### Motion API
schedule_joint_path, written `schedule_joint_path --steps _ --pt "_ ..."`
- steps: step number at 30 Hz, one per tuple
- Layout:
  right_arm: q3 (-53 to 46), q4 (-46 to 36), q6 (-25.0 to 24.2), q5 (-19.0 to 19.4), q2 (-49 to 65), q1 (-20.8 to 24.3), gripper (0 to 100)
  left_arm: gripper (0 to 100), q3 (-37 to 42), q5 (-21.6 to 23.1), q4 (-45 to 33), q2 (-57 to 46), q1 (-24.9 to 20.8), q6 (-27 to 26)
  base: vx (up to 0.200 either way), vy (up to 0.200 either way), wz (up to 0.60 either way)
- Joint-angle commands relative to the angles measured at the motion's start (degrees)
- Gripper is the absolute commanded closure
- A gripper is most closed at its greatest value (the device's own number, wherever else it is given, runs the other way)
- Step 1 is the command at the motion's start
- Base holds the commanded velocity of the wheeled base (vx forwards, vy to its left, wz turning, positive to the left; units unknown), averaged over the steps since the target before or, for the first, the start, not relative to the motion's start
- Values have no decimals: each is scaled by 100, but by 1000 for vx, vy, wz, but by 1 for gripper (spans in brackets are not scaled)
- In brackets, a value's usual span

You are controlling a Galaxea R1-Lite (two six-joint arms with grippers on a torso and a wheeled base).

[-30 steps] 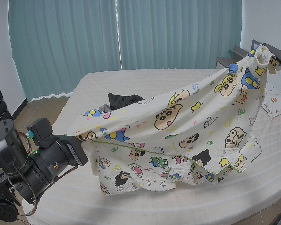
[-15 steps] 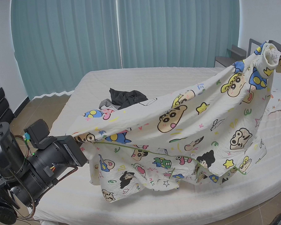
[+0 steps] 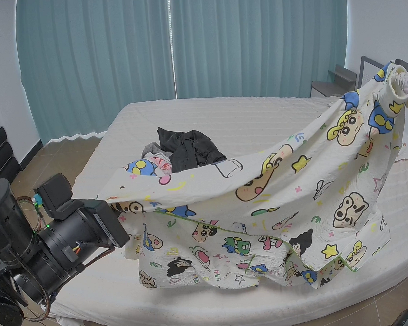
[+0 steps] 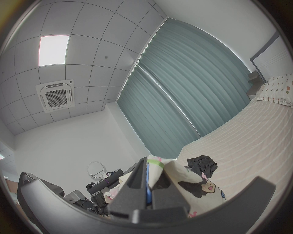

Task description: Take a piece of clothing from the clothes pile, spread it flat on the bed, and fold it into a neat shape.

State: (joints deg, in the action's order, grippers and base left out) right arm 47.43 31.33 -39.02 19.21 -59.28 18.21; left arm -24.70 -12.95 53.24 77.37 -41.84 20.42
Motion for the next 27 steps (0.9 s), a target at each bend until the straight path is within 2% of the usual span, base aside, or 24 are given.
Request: schedule_joint_path --steps 1,19,27 --pt "3 5 0 -5 -4 -20 100 100 -26 -6 3 32 -9 -3 0 -200 0" --pt "-50 -4 0 -5 -39 -230 100 100 -237 -6 11 331 -9 6 0 -200 0" --pt "-50 -4 0 -5 -22 -310 100 100 -272 -15 11 349 -158 6 0 -200 0"
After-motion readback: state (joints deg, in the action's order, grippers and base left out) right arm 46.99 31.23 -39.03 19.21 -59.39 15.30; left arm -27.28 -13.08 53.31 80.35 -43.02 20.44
